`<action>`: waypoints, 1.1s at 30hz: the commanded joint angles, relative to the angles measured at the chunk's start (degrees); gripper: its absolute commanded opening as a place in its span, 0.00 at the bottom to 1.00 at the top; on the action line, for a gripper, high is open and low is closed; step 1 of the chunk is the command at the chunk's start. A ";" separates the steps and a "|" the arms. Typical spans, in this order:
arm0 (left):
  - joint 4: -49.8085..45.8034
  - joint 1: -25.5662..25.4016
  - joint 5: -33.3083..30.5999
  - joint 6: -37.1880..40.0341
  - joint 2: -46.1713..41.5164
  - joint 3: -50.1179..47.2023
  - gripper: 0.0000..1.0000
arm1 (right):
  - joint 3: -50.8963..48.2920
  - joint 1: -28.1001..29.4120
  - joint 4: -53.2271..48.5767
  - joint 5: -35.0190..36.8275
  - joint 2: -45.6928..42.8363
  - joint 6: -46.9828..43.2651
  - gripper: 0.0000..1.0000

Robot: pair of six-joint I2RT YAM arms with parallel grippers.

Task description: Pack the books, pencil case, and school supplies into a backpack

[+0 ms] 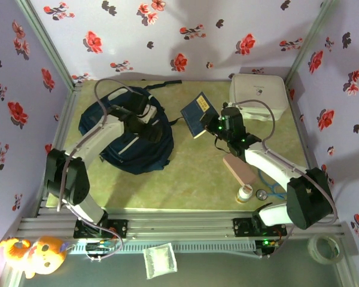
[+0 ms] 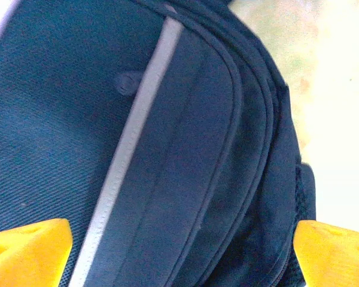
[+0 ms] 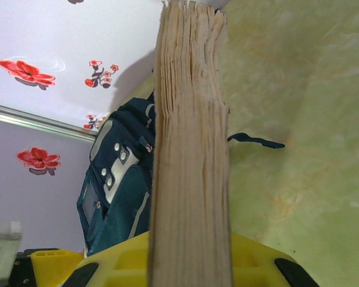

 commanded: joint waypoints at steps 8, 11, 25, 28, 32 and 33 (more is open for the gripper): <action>-7.25 -2.85 -8.30 4.59 8.86 7.51 0.68 | 0.17 -0.67 1.29 1.36 -1.08 0.29 0.05; -7.25 -3.98 -9.45 3.27 11.66 9.00 0.62 | -0.03 -0.94 0.72 1.76 -1.38 0.28 0.05; -9.39 -4.78 -16.36 2.66 17.21 11.88 0.43 | -1.18 -1.48 2.47 0.43 -0.98 1.18 0.07; -9.39 -4.98 -16.56 2.68 17.13 11.83 0.40 | -1.09 -1.55 2.89 -0.01 -0.36 1.52 0.07; -9.64 -5.13 -16.55 2.55 17.50 11.74 0.34 | -1.17 -1.55 3.03 -0.10 0.22 1.78 0.07; -9.57 -5.29 -16.56 2.42 17.62 11.74 0.33 | -1.16 -1.55 3.04 -0.11 0.33 1.83 0.07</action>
